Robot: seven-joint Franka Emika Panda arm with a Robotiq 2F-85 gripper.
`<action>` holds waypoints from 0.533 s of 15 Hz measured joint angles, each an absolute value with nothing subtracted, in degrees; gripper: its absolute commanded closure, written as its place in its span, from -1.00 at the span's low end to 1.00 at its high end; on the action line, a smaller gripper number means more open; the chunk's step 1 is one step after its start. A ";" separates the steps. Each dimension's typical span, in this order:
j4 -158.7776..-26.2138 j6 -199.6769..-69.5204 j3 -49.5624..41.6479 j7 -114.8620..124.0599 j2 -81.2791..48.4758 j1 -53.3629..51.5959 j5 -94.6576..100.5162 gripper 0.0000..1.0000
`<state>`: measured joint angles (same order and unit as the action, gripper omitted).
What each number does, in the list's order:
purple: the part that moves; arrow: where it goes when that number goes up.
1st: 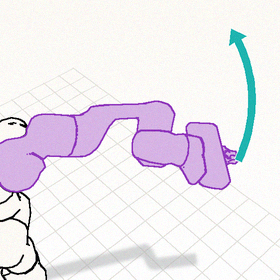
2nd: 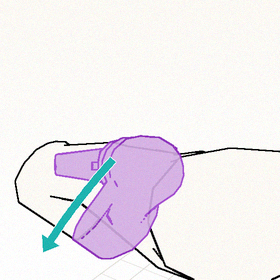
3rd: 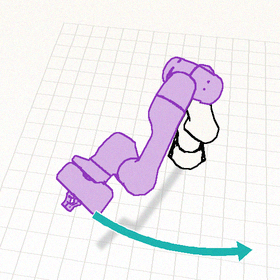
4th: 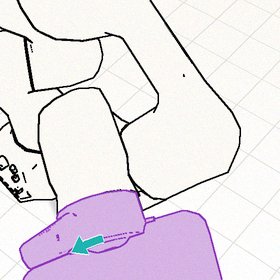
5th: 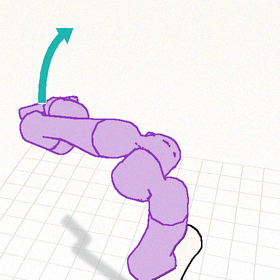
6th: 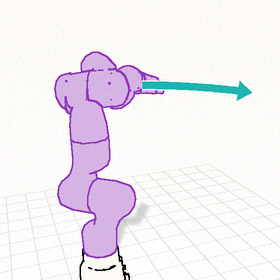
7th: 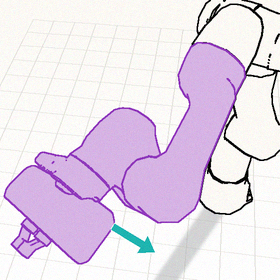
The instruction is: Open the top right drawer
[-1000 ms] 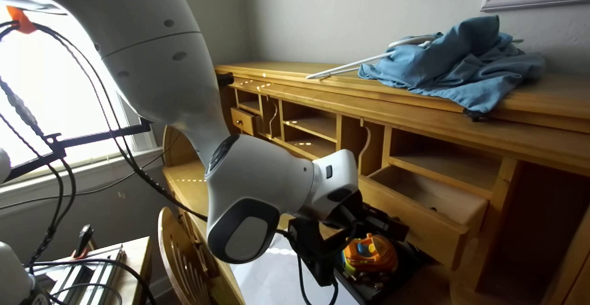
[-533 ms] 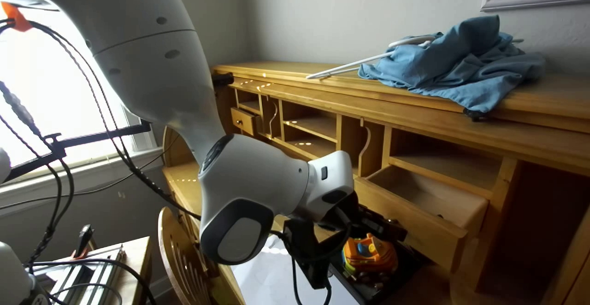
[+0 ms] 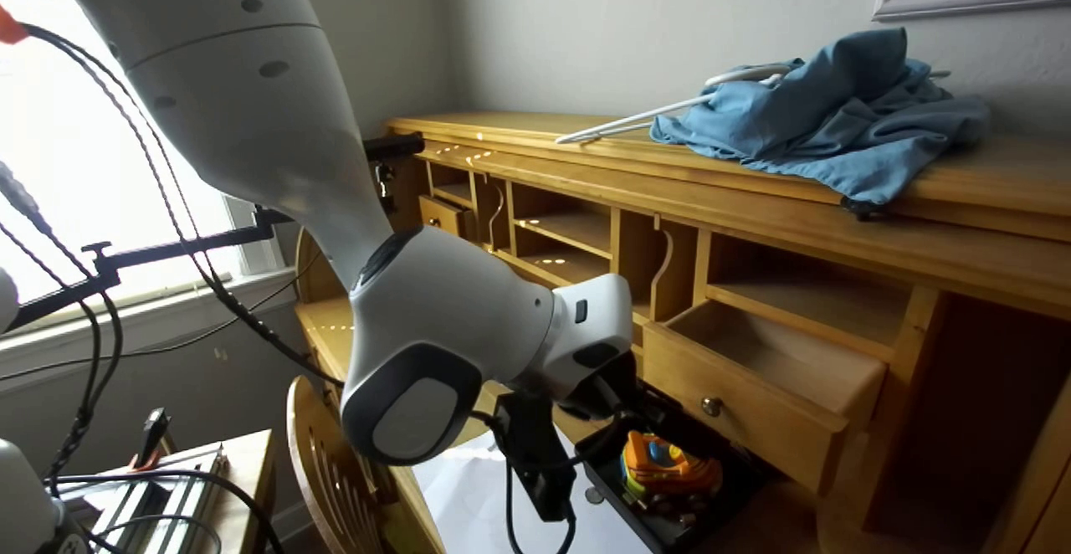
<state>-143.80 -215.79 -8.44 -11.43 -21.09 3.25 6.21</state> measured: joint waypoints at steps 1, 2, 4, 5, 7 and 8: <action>-144.63 -212.84 -8.44 -11.43 -19.79 3.08 6.08 -1.00; -145.70 -208.94 -8.35 -11.37 -18.05 2.91 6.07 -1.00; -148.13 -200.25 -7.32 -10.77 -13.68 2.90 6.30 -1.00; -149.41 -195.73 -6.43 -10.05 -11.12 2.97 6.68 -1.00; -151.61 -186.71 -3.85 -8.13 -5.92 3.29 7.00 -1.00; -152.55 -182.02 -2.38 -7.18 -3.31 3.35 6.67 -1.00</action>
